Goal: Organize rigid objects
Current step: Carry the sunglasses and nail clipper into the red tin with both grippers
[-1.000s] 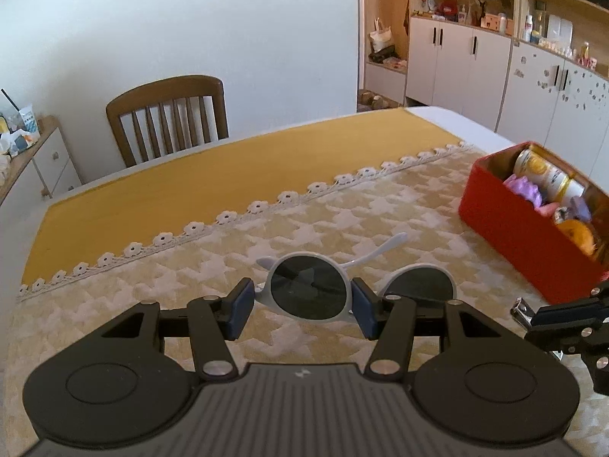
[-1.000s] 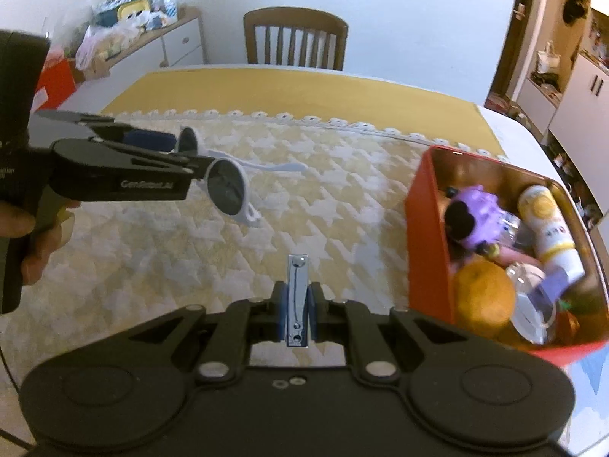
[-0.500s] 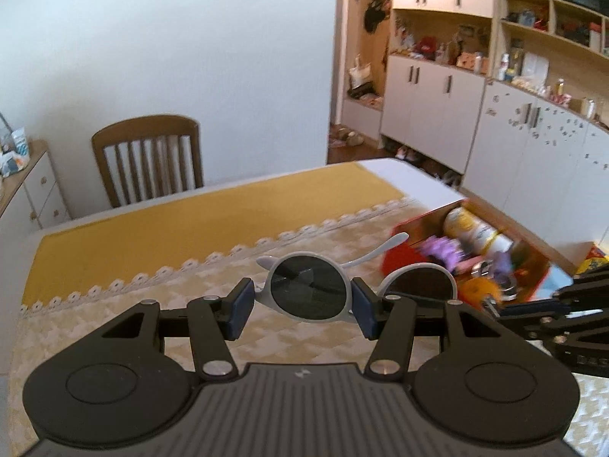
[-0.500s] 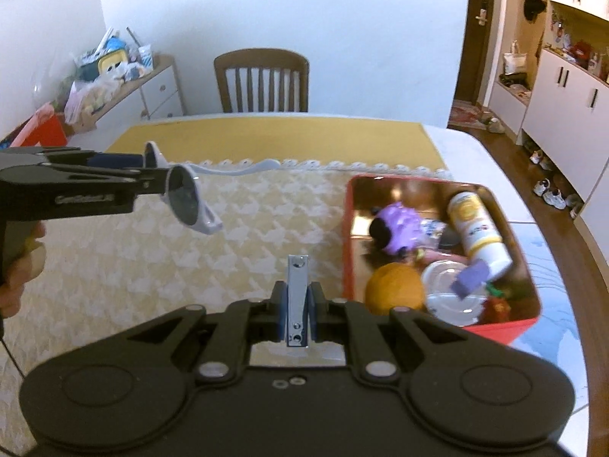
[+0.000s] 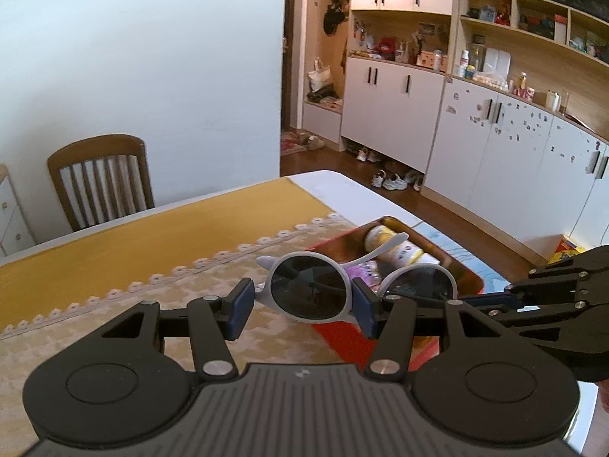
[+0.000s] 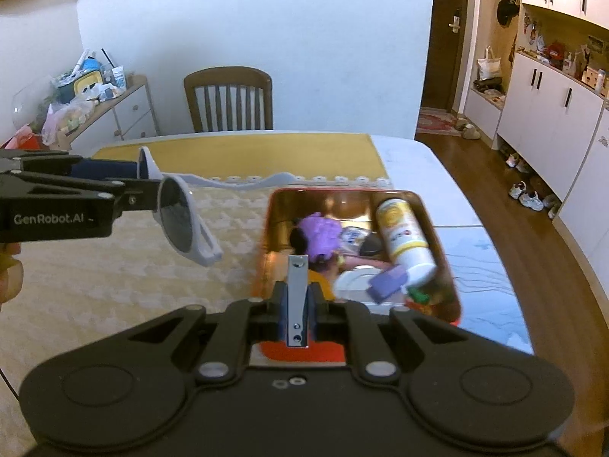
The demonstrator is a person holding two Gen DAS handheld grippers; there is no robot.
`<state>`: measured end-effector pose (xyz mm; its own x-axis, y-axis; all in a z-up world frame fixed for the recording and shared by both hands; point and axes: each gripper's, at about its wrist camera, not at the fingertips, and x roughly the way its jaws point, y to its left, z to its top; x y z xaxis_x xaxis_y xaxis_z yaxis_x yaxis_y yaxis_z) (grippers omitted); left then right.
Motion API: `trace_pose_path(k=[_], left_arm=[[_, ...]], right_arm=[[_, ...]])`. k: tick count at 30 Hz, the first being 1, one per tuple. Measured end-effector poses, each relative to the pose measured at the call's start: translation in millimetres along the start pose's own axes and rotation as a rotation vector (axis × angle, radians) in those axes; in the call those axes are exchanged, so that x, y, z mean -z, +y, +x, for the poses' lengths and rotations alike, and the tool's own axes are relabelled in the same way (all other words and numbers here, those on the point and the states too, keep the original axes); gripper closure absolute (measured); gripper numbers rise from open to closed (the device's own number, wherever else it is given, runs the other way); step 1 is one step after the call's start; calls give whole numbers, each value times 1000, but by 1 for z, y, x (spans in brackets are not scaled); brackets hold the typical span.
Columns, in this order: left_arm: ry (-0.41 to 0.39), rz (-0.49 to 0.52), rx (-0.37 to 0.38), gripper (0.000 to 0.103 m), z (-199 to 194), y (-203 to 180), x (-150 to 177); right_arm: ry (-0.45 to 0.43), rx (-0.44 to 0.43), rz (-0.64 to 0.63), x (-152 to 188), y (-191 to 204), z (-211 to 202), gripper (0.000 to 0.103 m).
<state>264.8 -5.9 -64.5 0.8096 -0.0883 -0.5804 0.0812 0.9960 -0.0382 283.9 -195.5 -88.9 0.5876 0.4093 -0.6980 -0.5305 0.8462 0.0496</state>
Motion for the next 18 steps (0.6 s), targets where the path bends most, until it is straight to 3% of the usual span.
trace_pose_path(k=[9, 18], left_arm=[[40, 7, 23, 49, 41, -46, -18], [156, 31, 0, 49, 99, -74, -29]], right_arm=[[22, -11, 21, 3, -43, 11, 93], [57, -58, 7, 5, -71, 31, 93]])
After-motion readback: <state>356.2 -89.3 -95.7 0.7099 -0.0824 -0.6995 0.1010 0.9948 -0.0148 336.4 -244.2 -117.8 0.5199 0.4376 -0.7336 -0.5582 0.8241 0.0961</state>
